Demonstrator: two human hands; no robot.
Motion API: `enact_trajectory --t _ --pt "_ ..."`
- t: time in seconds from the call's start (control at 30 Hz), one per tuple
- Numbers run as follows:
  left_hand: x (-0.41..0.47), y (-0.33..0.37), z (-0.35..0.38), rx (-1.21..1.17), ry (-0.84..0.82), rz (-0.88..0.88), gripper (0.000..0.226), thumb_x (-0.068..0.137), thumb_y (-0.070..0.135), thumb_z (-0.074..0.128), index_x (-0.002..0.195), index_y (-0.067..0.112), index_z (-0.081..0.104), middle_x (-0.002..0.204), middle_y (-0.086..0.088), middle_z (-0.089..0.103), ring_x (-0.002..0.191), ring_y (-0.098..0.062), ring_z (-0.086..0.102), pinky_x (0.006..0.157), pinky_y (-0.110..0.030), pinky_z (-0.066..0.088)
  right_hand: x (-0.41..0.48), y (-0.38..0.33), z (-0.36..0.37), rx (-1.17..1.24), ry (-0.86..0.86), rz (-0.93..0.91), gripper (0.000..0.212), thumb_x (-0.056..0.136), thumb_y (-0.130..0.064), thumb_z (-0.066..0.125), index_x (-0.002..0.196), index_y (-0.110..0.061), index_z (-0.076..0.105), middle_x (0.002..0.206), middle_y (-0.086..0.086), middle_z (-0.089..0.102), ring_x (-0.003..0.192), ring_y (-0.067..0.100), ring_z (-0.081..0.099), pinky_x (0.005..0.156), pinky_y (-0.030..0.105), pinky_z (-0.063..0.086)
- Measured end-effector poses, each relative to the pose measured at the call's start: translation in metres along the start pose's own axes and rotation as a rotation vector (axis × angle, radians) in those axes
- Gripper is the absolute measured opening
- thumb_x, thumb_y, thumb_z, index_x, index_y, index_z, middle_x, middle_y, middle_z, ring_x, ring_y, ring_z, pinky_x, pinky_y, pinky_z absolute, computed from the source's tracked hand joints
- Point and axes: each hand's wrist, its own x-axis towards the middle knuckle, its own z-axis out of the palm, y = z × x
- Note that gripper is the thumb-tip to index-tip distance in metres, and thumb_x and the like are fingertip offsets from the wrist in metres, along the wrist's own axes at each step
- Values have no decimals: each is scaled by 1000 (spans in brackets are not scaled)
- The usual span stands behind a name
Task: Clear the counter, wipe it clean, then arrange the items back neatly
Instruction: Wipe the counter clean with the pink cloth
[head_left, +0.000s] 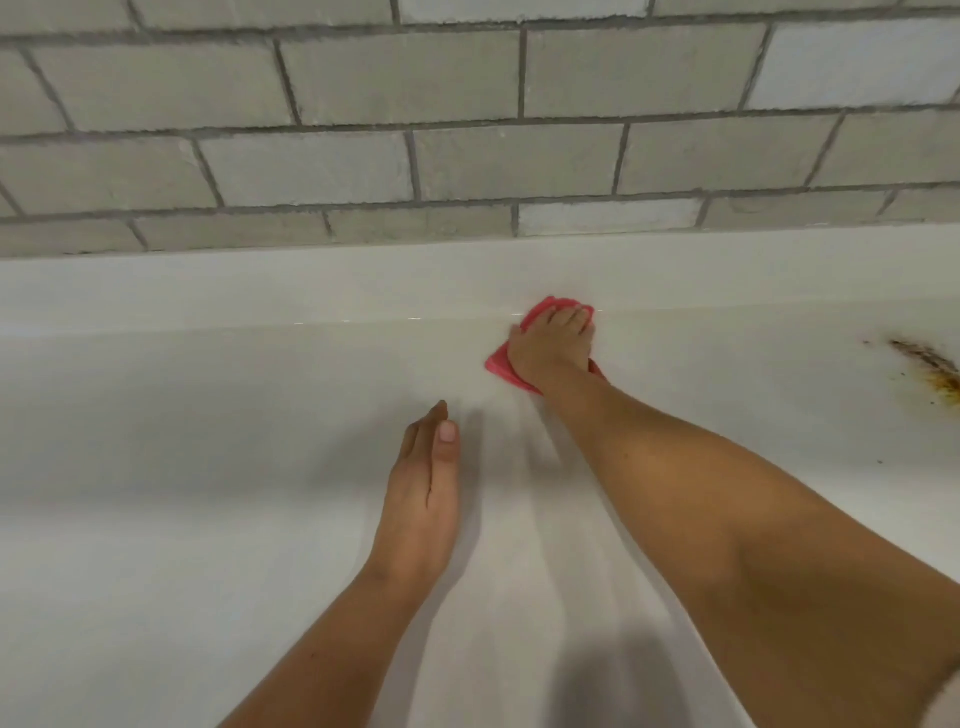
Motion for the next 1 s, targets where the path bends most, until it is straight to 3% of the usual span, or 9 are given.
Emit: enact_trajectory --t 0.1,0.2,0.33,0.43,0.6,0.67,0.77,0.9,1.0 --pt "-2 5 0 9 -15 7 67 89 52 18 141 14 38 142 7 41 122 7 31 96 -2 19 -31 1 -1 -2 -57 -388 55 100 -37 17 149 -12 14 157 16 8 146 30 3 117 44 5" --pt "-3 9 -1 13 -13 1 54 96 39 21 140 12 37 144 2 41 122 4 32 100 -9 19 -76 23 -7 -4 -76 -505 52 101 -38 17 149 -19 16 158 10 7 147 23 1 117 43 2" --pt "-3 11 -1 45 -3 12 48 100 32 24 139 9 39 144 -4 41 132 -11 36 101 -12 20 -156 43 -4 94 -36 -407 53 100 -38 14 148 -17 20 158 10 10 147 22 2 118 41 1" --pt "-8 15 -2 109 -24 52 46 100 32 26 137 9 40 142 -7 41 132 -16 38 101 -15 22 -209 42 -7 122 -28 -333 73 87 -43 -6 147 -12 23 156 15 15 146 26 7 117 42 4" --pt "-29 31 23 318 -94 205 44 96 33 33 123 5 55 130 -12 53 123 -25 45 104 -24 28 -226 77 -45 481 -126 -229 47 100 -19 32 146 -10 26 153 12 25 143 24 19 118 41 11" --pt "-46 40 52 544 -171 189 42 97 30 34 123 3 53 131 -16 52 125 -29 42 108 -31 24 -209 114 -61 395 -52 -101 41 97 -15 38 137 -4 42 144 16 39 133 30 37 113 39 23" --pt "-74 50 78 894 -245 88 60 99 38 21 144 -2 18 153 -20 17 143 -31 12 117 -38 1 -196 155 -75 102 -194 38 44 95 -30 44 134 -11 47 142 13 39 128 32 41 108 37 33" --pt "-100 38 59 877 -408 294 84 78 53 -14 149 9 3 158 -6 2 146 -17 0 114 -29 -10 -200 161 -73 -23 -322 -22 58 93 -41 47 143 -15 34 146 12 31 133 30 36 107 33 33" --pt "-91 25 19 795 -485 337 70 89 53 -2 149 18 9 158 3 6 145 -9 1 113 -22 -8 -201 164 -75 -22 -348 -54 66 93 -45 46 147 -15 23 153 11 19 139 28 27 110 32 27"
